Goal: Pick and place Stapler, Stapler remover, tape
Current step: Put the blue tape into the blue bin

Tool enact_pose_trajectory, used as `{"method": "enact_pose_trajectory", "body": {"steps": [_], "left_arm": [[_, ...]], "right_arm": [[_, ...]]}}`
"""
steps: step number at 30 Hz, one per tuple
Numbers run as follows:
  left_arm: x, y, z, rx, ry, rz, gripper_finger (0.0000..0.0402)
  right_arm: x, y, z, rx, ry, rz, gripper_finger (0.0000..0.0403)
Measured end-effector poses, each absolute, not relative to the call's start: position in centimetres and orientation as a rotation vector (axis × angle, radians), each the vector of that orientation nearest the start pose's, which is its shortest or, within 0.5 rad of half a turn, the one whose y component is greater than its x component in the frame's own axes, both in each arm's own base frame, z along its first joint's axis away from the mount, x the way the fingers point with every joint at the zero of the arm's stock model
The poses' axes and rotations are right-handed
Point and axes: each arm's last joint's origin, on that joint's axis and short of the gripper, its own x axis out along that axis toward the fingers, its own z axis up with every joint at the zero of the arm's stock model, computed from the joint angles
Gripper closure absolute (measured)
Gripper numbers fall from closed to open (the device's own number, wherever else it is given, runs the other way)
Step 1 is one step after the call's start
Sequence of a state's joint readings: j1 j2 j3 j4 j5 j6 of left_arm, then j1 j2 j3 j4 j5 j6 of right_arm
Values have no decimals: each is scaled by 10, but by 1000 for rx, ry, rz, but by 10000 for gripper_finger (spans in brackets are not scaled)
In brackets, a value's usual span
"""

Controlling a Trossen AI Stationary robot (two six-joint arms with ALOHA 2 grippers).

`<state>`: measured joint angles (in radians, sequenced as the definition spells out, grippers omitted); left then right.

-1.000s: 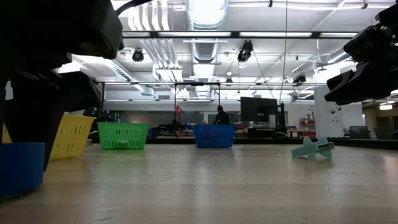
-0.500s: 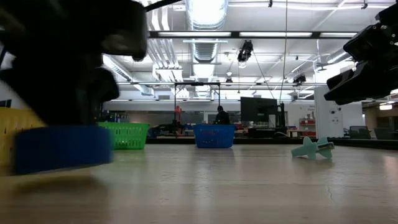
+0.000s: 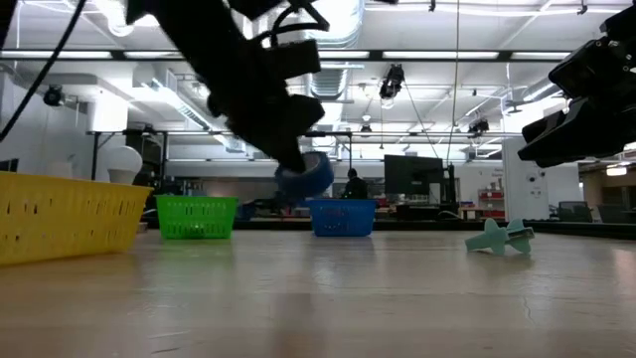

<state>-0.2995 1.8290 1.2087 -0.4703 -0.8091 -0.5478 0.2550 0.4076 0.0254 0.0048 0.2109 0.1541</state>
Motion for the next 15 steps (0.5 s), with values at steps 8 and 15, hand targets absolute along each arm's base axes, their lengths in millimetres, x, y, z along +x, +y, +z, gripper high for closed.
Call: {"method": "enact_pose_trajectory", "body": {"steps": [8,15], "left_arm": [[373,-19,200,141,604,956,337],[389,33,204,148,530,1031,348]], "right_arm": [[114,24,137,61,370,16,394],[114,24,137,57,371,16,394]]}}
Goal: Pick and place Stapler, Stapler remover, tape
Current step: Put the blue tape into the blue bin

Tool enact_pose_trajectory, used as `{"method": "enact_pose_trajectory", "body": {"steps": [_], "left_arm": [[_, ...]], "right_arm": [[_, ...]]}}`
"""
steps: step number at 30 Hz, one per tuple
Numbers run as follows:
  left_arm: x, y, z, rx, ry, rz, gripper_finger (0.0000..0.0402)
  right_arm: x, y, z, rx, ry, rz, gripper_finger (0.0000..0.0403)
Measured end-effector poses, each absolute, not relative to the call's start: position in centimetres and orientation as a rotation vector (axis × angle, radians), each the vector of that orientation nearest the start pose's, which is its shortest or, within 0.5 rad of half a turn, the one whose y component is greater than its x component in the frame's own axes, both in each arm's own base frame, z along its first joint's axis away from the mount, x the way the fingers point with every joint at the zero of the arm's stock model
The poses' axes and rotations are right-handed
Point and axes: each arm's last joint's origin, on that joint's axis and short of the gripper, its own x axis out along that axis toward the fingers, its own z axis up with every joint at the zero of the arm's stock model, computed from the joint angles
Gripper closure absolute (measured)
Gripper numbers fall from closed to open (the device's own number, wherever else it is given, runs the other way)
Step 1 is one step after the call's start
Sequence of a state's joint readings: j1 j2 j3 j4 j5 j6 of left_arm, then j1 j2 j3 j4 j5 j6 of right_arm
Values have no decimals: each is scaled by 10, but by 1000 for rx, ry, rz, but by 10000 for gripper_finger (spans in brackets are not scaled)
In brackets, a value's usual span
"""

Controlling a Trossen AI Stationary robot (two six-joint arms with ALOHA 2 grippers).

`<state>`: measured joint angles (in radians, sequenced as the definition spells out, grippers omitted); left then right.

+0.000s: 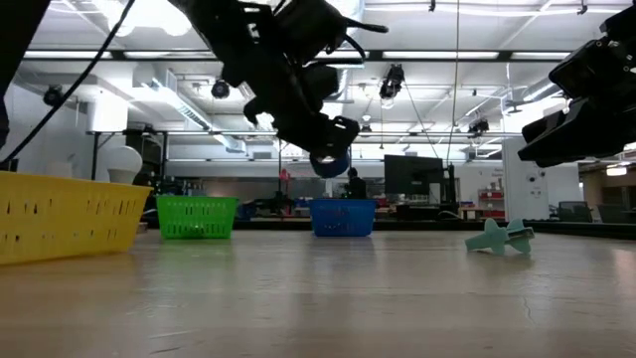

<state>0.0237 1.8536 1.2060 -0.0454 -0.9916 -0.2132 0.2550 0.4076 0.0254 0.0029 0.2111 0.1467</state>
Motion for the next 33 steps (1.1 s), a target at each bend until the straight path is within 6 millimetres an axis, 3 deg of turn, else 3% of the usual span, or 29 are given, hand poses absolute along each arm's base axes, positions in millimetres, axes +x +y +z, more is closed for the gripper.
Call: {"method": "enact_pose_trajectory", "body": {"steps": [7,18,33], "left_arm": [[395,66,195,67,534,969,342],[397,72,182,77,545,1017,328],[398,63,186,-7,501,987,189]], "right_arm": [[114,23,137,56,374,16,394],[114,23,136,48,376,17,394],[114,24,136,48,376,18,394]]}}
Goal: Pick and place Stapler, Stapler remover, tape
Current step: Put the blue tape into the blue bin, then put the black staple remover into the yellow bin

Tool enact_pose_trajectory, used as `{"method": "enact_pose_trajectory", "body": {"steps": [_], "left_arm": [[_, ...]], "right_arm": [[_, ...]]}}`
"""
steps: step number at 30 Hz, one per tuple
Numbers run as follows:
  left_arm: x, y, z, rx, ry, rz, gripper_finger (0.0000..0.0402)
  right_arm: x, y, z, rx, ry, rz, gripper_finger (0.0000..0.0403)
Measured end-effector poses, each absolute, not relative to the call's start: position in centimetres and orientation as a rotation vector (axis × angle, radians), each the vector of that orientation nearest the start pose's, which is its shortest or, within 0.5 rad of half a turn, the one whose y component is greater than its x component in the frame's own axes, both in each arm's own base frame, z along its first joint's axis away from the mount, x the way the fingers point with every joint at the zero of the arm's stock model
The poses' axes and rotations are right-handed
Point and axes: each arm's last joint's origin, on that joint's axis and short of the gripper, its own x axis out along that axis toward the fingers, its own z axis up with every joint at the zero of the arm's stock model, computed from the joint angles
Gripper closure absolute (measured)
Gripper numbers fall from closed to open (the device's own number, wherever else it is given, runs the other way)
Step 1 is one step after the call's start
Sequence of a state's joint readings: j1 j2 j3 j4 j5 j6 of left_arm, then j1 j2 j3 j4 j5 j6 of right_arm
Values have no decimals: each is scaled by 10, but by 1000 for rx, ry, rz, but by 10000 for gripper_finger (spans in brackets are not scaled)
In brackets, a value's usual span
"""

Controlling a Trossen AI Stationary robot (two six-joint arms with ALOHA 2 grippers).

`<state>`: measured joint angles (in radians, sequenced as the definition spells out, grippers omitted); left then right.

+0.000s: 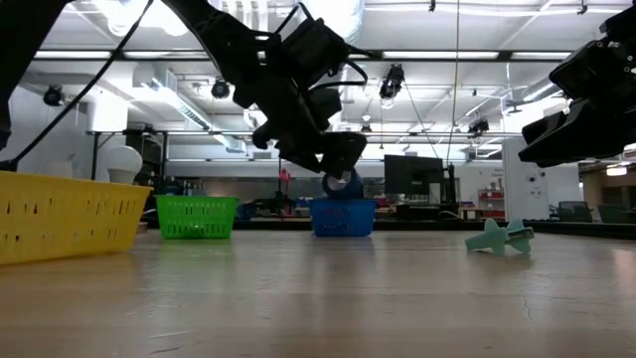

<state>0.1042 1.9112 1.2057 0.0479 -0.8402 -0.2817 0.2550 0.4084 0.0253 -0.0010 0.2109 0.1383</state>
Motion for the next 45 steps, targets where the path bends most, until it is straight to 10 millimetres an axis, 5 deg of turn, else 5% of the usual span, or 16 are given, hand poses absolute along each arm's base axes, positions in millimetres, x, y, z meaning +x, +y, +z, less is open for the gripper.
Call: {"method": "enact_pose_trajectory", "body": {"steps": [17,25,30,45], "left_arm": [[408,57,204,-26,450,942,172],[423,24,213,-116,497,452,172],[427,-6,207,88,551,129,183],[438,-42,205,158,434,-98,216]], "right_arm": [[114,24,136,54,376,17,394],[114,24,136,49,376,18,394],[114,23,136,48,376,18,394],[114,24,136,67,377,20,394]]}}
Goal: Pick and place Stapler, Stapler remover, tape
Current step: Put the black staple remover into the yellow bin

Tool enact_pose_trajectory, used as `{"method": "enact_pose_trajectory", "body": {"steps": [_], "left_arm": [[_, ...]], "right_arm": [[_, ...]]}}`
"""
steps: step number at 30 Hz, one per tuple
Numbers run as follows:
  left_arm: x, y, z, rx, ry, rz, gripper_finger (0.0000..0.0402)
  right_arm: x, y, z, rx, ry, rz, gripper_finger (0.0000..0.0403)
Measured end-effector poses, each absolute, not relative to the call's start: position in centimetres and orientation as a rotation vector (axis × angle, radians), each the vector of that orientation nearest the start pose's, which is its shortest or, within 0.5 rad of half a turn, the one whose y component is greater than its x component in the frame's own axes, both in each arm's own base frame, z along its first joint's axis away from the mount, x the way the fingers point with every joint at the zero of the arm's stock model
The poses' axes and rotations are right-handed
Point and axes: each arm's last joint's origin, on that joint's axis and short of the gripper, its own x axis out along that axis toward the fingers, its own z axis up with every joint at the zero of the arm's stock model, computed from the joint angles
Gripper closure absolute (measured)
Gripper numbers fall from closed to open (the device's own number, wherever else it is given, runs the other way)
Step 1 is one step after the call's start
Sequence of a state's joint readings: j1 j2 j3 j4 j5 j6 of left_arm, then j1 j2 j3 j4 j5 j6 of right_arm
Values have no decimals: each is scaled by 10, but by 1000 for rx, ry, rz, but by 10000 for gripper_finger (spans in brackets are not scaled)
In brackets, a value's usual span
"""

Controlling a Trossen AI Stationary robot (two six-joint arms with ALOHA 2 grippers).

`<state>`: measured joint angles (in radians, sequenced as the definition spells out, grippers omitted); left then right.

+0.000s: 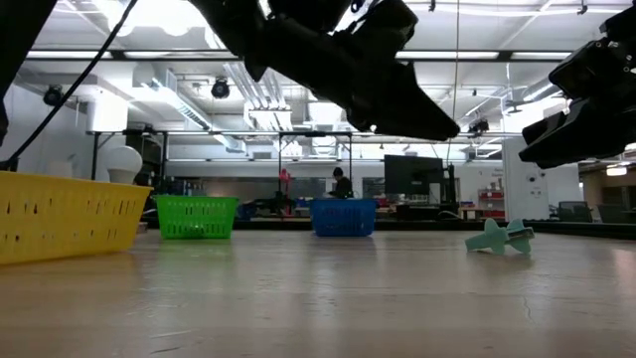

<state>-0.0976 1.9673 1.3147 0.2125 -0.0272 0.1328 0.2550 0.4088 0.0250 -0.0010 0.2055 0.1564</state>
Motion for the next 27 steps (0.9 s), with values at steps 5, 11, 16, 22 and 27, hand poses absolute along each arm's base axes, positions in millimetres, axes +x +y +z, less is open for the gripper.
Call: {"method": "enact_pose_trajectory", "body": {"steps": [5,11,16,22,27], "left_arm": [[439,-43,214,-13,399,-68,225],[433,-53,233,-48,329,-96,246],[430,-59,246,-34,254,-117,264],[428,-60,247,-25,256,-119,281],[426,-60,255,-5,218,-142,298]], "right_arm": [[114,24,137,204,375,-2,394],[115,24,139,503,347,-49,394],[118,25,147,569,266,-31,394],[121,28,166,617,228,76,394],[123,29,178,587,255,80,394]]}}
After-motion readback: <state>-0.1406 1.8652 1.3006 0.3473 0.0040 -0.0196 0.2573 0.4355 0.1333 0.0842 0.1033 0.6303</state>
